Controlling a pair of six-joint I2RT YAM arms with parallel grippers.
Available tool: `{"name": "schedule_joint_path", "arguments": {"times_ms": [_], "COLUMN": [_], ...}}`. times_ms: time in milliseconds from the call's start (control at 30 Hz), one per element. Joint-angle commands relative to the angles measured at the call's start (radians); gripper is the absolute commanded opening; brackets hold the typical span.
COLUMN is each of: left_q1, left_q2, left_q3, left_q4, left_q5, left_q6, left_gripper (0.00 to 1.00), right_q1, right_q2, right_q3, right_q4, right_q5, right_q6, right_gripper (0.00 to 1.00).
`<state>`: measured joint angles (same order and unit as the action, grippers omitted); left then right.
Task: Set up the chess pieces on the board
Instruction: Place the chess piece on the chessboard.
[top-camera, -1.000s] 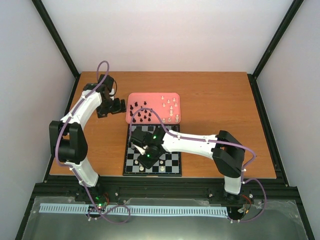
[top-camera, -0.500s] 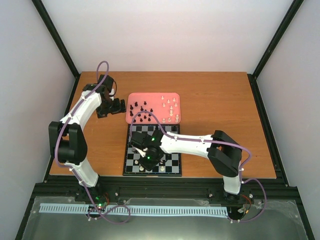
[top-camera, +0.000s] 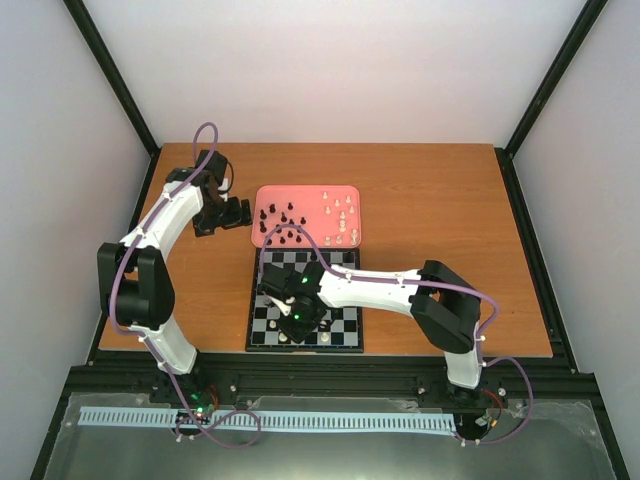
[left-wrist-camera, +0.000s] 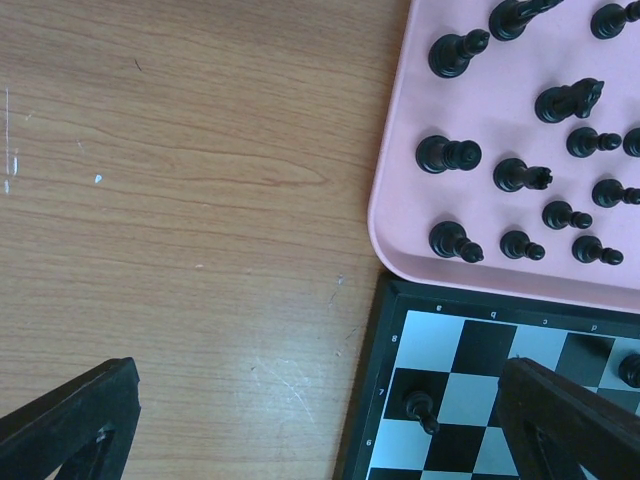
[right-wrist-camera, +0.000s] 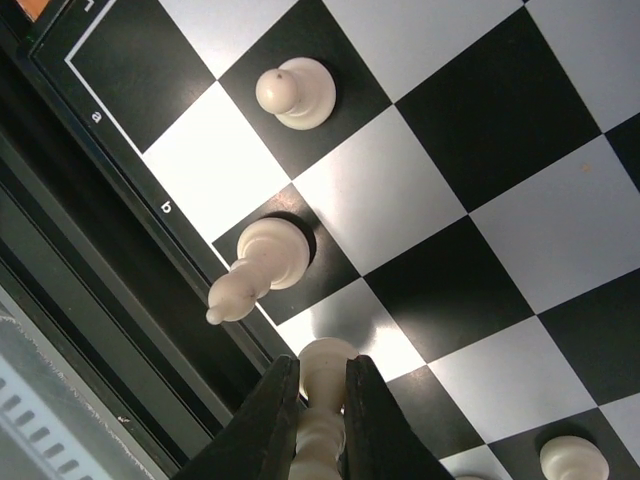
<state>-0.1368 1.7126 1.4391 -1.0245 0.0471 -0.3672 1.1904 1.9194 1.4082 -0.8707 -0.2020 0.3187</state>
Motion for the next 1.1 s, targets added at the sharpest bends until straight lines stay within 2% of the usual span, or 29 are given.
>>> {"name": "schedule_joint_path", "arguments": {"times_ms": [0,367,467,633,1067], "left_q1": [-0.001,-0.001,-0.001,-0.001,-0.001], "left_q2": [-0.030,-0.033,-0.031,-0.031,-0.041], "left_q3": [0.003,-0.001,0.001,0.000,0.004], "left_q4": [0.014,0.016,0.015,0.017,0.015], "left_q5": [-0.009,-0.007,-0.006,-0.004,0.002], "left_q6": [-0.006,-0.005,-0.003,-0.004,-0.003], "left_gripper": [1.00,1.00,1.00,1.00,1.00], "right_q1": [0.008,0.000,-0.002,-0.002,-0.002], "right_q2": [0.021,0.038,0.044,0.047,0.012], "right_q3": [-0.002,0.008,0.016,0.024,0.074], "right_q4": [0.013,0.012,0.008,-0.003,-0.068], "right_q5": [0.010,0.012,0.011,0.013,0.086], "right_q6": [-0.002,-0.007,-0.012,-0.017,-0.023], "right_gripper": [0.03,0.05,0.10,0.25,0.36]}}
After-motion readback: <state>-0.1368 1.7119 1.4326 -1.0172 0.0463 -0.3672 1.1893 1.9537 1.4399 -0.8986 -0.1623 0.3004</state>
